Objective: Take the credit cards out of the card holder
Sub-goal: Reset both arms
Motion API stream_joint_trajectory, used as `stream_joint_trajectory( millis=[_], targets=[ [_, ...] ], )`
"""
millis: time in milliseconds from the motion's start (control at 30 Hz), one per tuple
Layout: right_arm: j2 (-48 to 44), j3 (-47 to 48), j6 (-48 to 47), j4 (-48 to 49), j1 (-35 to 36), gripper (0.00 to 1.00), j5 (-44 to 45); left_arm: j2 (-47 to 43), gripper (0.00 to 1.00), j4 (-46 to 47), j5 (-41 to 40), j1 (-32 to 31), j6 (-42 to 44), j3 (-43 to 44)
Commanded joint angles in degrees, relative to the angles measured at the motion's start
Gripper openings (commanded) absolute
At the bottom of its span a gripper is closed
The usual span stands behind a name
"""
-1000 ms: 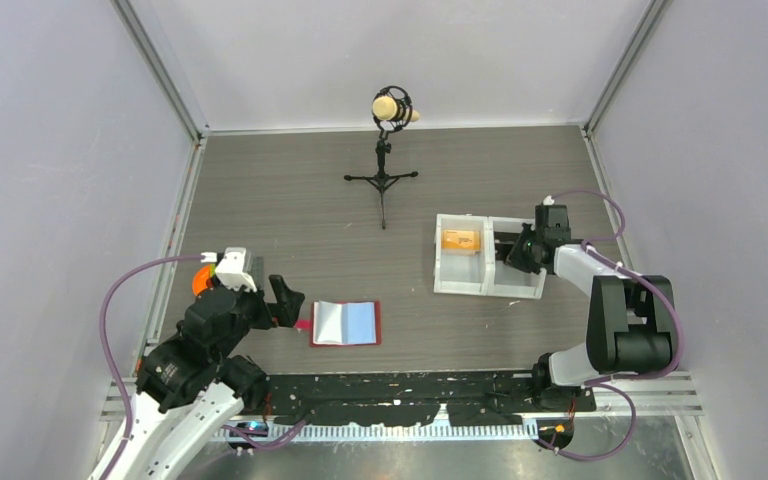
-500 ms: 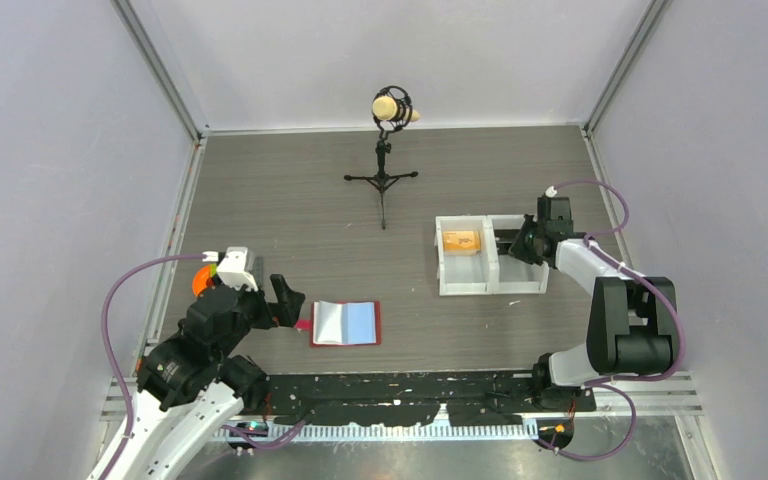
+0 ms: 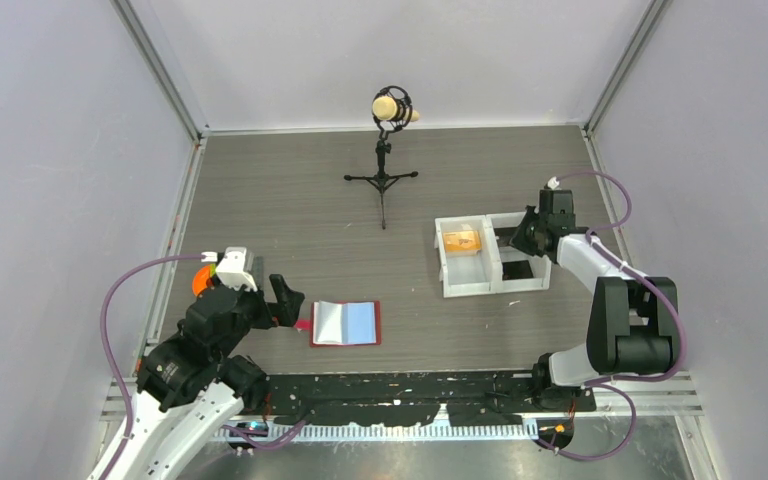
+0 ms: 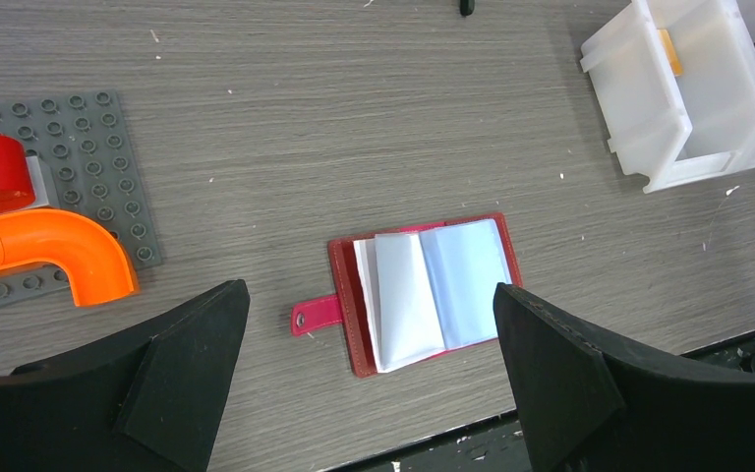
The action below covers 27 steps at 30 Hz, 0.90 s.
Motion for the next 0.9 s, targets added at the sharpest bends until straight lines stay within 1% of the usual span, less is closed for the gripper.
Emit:
stream_joint_trajectory(
  millis=[0, 167, 300, 467, 567, 633, 767, 833, 867],
  targets=[
    [1.21, 2.55, -0.92, 2.30, 0.16, 0.05, -0.25, -0.37, 1.00, 0.94, -0.86, -0.18, 0.87, 0.51],
    [0.81, 2.45, -1.10, 2.14, 0.15, 0.05, -0.81, -0.74, 1.00, 0.74, -0.88, -0.18, 0.87, 0.61],
    [-1.51, 4.09, -1.95, -0.70, 0.13, 0.05, -0.86, -1.07, 1.00, 1.03, -0.75, -0.18, 0.88, 0.39],
    [-7.48, 6.06, -3.38, -6.19, 0.81, 0.06, -0.45, -0.67, 1.00, 1.24, 0.34, -0.18, 1.05, 0.64],
    [-11.04, 8.17, -4.07, -10.25, 2.39, 0.08, -0.19, -0.71, 1.00, 1.60, 1.90, -0.18, 1.14, 1.30],
    [-13.53, 9.97, -4.58, -13.23, 4.87, 0.12, 0.45, -0.80, 1.00, 1.79, 2.61, -0.18, 0.97, 1.98],
    [-18.93, 12.41, -5.71, -17.93, 10.72, 0.22, 2.18, -1.03, 1.00, 2.69, 3.88, -0.18, 1.04, 4.23],
    [-21.80, 12.91, -5.88, -19.52, 14.98, 0.31, 3.24, -1.13, 1.00, 3.31, 4.49, -0.18, 1.13, 5.33],
    [-23.88, 12.97, -6.03, -20.03, 15.92, 0.34, 3.64, -1.20, 1.00, 3.60, 4.91, -0.18, 1.24, 5.82]
  ],
)
